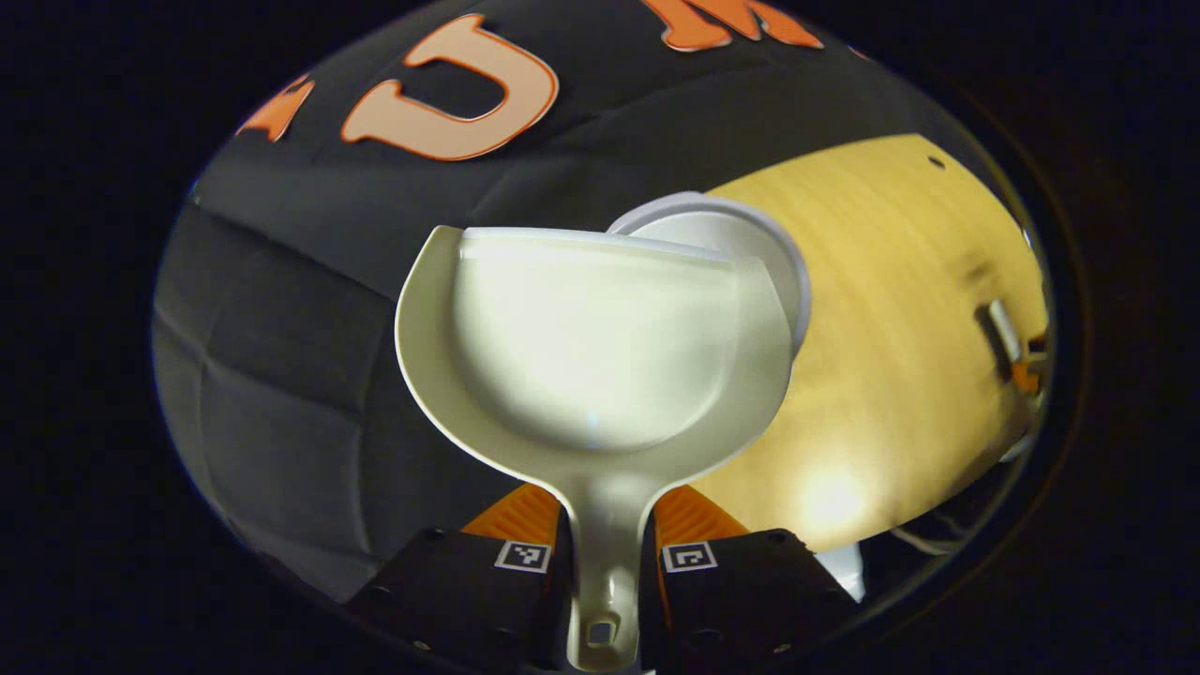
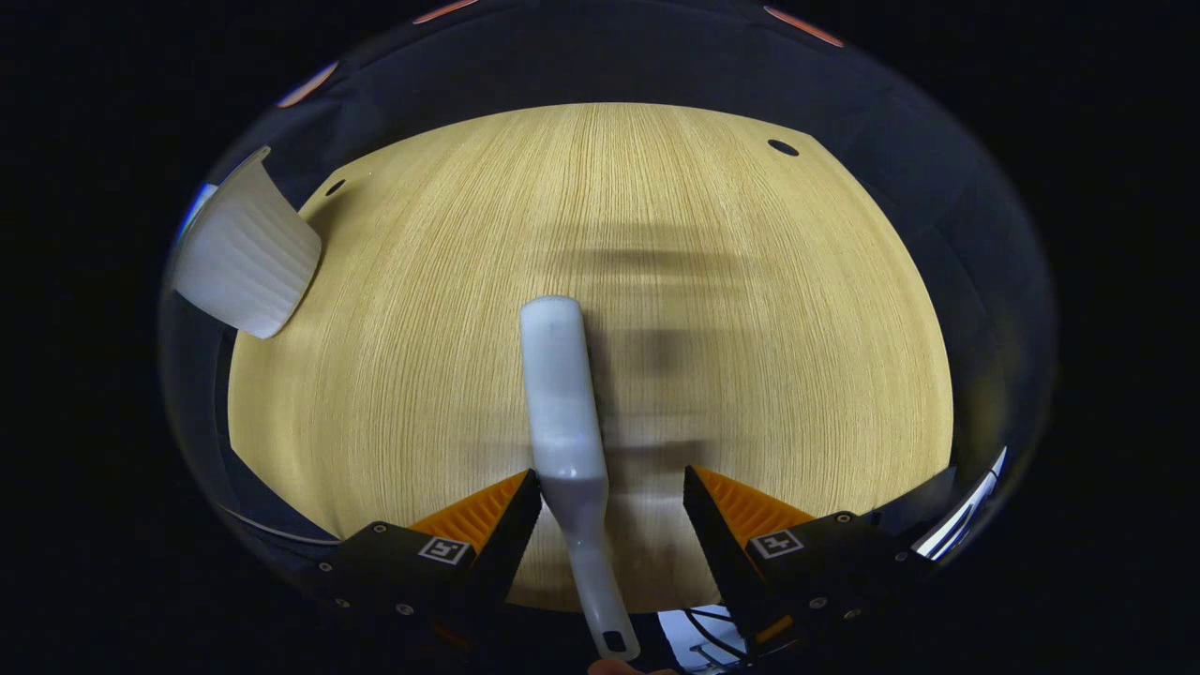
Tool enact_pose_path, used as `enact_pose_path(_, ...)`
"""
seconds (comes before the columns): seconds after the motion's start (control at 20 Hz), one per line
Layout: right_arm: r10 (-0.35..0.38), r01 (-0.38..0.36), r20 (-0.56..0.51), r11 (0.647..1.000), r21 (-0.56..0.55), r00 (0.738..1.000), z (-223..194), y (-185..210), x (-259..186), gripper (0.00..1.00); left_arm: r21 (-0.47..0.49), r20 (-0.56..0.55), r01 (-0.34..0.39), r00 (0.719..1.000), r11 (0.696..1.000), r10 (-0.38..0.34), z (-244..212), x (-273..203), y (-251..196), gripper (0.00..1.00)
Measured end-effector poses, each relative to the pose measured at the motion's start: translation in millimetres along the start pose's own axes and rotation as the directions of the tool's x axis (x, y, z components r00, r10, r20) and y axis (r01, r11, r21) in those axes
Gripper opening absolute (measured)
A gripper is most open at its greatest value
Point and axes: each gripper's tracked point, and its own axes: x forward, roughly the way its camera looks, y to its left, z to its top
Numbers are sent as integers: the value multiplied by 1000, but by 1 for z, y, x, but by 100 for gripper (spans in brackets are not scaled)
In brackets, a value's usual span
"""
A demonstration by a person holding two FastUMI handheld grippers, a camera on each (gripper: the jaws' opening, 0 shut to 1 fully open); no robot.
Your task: Pick up the small broom and dustpan from the desktop, sweep the trash into the dustpan with the broom, and then empty the trash into the garbage bin.
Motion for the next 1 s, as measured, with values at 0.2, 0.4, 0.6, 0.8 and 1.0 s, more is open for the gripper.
enact_pose_path(0.2,17,-17,-23,1000,-14,1000,-4,9,-2,93,-120,103,269,961,956,-257,51,16,-73,29)
enact_pose_path(0.4,23,-24,-23,999,-24,999,-5,13,-4,93,-223,158,487,873,845,-461,85,32,-175,29)
enact_pose_path(0.6,16,-16,-30,1000,-13,999,-5,12,-5,93,-183,132,504,863,844,-487,42,57,-252,29)
enact_pose_path(0.8,10,-11,-36,1000,-24,999,-7,13,-5,93,-263,1,497,857,827,-515,4,94,-306,29)
enact_pose_path(1.0,20,-20,-46,1000,-14,999,-8,18,-3,93,-315,-104,461,852,830,-513,-21,123,-333,29)
